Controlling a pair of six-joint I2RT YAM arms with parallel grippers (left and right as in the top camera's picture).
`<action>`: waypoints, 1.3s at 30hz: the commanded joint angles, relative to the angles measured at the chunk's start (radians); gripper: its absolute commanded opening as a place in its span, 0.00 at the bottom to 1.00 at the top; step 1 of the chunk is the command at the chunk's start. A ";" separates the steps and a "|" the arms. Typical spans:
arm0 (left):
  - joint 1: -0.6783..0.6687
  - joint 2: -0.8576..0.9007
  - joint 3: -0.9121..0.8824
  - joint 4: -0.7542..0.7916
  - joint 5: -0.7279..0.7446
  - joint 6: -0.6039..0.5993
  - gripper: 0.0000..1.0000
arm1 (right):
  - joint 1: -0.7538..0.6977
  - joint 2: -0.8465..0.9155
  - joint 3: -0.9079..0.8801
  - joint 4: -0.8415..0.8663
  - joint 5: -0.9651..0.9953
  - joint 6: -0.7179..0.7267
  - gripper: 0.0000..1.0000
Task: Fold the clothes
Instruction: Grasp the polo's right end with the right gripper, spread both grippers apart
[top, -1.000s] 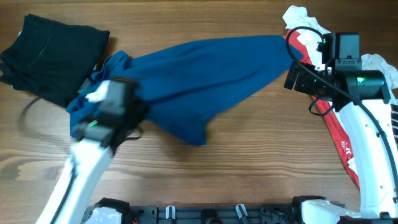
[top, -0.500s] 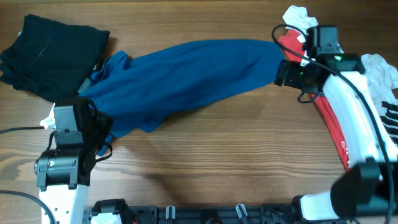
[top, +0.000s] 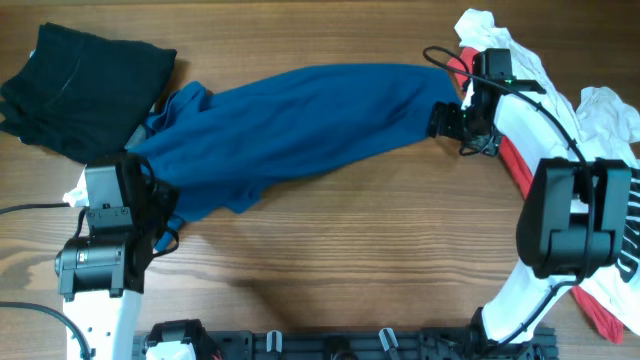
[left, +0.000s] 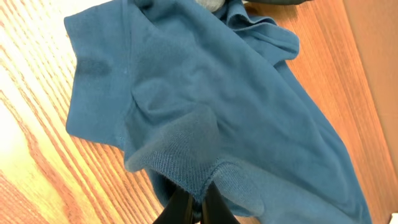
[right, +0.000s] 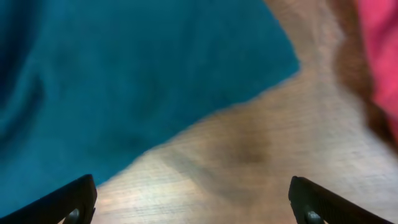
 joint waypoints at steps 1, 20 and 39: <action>0.009 0.000 0.008 0.002 -0.037 0.020 0.04 | 0.001 0.024 0.002 0.037 -0.051 0.032 1.00; 0.009 0.000 0.008 -0.010 -0.037 0.020 0.04 | 0.001 0.118 -0.019 0.261 -0.062 0.206 0.91; 0.009 0.000 0.030 0.052 -0.002 0.145 0.04 | -0.007 -0.059 -0.019 0.145 0.005 0.221 0.04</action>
